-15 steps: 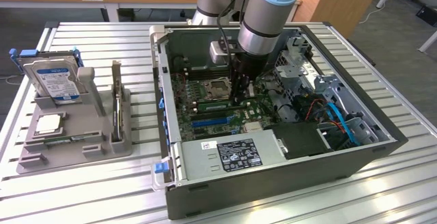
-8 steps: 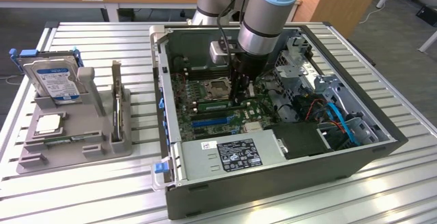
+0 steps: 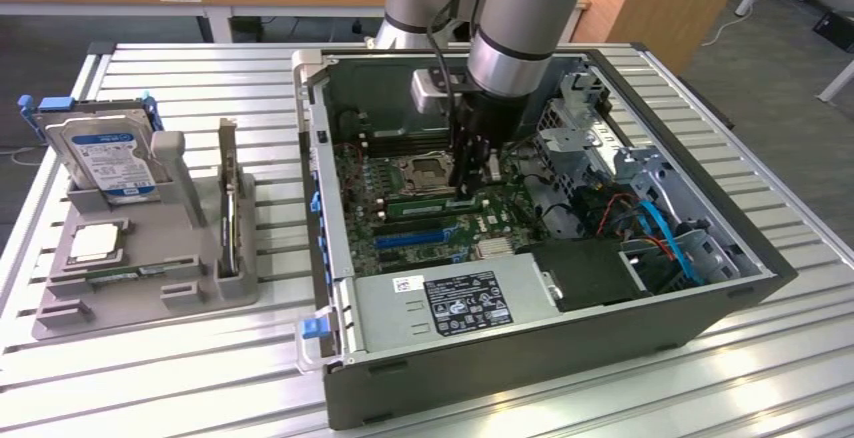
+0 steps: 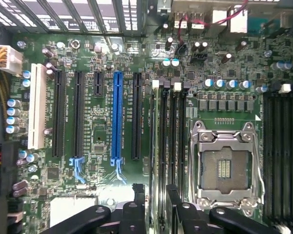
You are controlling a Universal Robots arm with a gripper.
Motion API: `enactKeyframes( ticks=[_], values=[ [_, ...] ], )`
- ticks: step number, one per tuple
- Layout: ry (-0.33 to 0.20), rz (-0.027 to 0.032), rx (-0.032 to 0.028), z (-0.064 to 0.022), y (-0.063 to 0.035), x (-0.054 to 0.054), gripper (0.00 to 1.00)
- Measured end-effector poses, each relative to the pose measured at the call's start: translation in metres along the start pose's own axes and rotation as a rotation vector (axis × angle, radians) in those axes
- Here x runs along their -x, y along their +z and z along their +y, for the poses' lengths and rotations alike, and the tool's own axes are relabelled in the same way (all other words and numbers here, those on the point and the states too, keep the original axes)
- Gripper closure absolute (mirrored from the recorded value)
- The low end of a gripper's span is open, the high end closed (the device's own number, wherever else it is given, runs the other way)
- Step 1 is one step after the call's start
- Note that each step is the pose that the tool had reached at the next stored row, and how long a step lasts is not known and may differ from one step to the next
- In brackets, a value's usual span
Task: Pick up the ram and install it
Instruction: 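Insert the ram into the slot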
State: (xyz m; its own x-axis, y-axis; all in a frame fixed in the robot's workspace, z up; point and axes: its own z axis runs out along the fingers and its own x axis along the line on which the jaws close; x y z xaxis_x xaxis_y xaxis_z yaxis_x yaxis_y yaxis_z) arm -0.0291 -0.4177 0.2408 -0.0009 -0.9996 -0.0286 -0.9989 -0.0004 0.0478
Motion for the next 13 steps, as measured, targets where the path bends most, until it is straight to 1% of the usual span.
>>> enactKeyframes(
  ticks=[9, 13],
  values=[
    [0.000, 0.0000, 0.0001, 0.0010, -0.0217, 0.001, 0.69],
    [0.000, 0.0000, 0.0001, 0.0014, -0.0290, 0.001, 0.69]
  ],
)
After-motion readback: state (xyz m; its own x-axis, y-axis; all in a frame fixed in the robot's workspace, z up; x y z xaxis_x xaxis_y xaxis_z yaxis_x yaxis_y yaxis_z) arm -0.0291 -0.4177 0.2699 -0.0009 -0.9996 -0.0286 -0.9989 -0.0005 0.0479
